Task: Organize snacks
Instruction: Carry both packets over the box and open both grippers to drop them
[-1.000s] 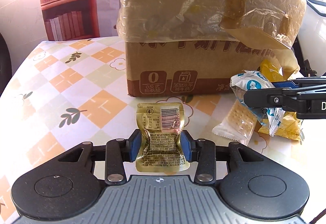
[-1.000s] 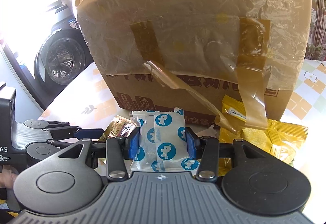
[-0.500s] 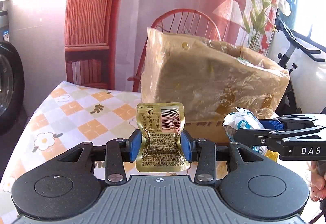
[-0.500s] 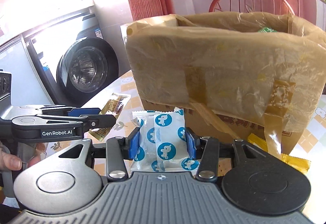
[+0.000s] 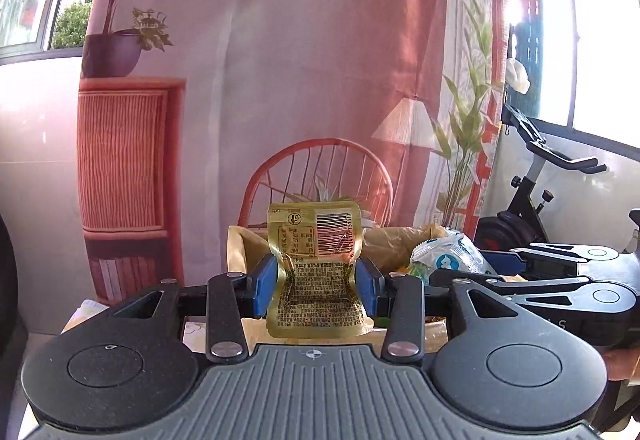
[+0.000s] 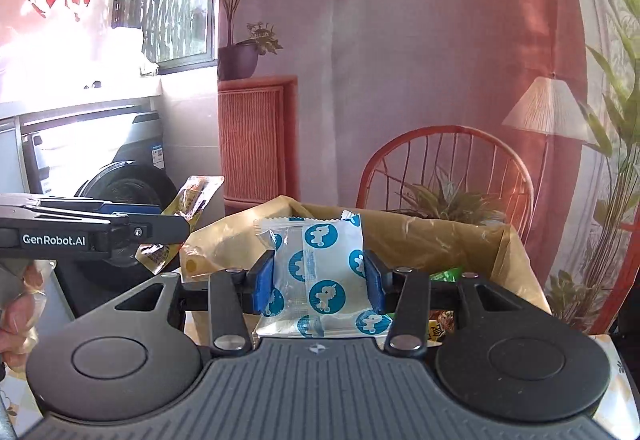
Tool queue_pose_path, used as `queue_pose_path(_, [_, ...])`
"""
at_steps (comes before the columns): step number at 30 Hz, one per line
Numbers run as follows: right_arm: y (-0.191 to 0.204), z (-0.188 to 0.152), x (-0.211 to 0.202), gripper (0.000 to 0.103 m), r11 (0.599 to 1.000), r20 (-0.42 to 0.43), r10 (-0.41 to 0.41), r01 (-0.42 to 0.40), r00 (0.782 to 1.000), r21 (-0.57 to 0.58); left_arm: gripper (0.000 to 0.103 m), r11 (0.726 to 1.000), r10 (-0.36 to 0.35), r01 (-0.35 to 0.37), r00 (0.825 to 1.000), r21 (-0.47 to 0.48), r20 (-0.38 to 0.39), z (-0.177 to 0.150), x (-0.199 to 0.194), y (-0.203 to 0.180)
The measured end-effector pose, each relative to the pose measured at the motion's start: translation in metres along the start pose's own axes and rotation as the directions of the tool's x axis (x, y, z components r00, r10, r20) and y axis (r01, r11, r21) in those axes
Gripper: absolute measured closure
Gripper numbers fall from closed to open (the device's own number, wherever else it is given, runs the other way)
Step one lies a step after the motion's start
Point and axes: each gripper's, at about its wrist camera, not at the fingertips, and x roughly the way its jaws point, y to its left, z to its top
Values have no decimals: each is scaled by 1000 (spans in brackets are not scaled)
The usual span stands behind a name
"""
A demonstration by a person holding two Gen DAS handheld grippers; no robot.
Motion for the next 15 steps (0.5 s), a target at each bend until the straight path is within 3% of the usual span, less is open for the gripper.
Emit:
queue_pose_path(4, [-10,-4,22,56,999,-18,-43,43,999,1,58,1000,-18,18,1000,-6,-21,9,30,-4])
queue_pose_path(10, [-19,-11,41,56,999,-39,-19,20,999,41,56,1000,-18,19,998,20,-59,9,63,-5])
queue_pose_path(15, [-19,-13,49,53,999,-61,-13,15,998,38,48,999,-33,34,994,10,-103,5,79,3])
